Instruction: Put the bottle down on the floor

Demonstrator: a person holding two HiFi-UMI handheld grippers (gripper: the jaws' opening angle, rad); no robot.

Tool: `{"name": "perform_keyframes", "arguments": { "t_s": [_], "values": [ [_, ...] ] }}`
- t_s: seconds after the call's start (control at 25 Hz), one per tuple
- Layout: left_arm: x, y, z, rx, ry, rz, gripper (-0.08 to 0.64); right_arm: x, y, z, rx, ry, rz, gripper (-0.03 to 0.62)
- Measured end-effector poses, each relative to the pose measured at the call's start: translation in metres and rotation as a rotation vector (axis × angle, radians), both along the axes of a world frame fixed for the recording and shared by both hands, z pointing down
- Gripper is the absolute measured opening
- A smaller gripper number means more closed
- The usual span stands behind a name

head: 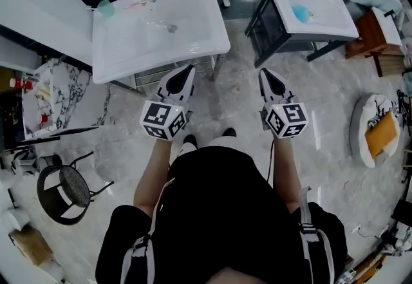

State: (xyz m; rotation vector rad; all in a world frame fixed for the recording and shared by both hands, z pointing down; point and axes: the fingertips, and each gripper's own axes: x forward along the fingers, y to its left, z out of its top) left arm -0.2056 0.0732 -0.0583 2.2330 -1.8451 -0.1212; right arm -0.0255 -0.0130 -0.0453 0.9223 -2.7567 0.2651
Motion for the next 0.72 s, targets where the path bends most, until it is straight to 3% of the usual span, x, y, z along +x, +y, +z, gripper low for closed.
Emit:
{"name": "perform_keyframes", "arguments": {
  "t_s": [0.36, 0.72],
  "values": [
    [-0.099, 0.081, 0.002, -0.011, -0.007, -0.152, 0.018, -0.11, 0.054, -0.004, 0.01, -0.009, -0.144, 0.005],
    [-0.156, 0.13, 0.012, -0.021, 0.007, -0.231, 0.019, -0.182, 0.107, -0.008, 0.02, -0.019, -0.247, 0.005]
  ]
}}
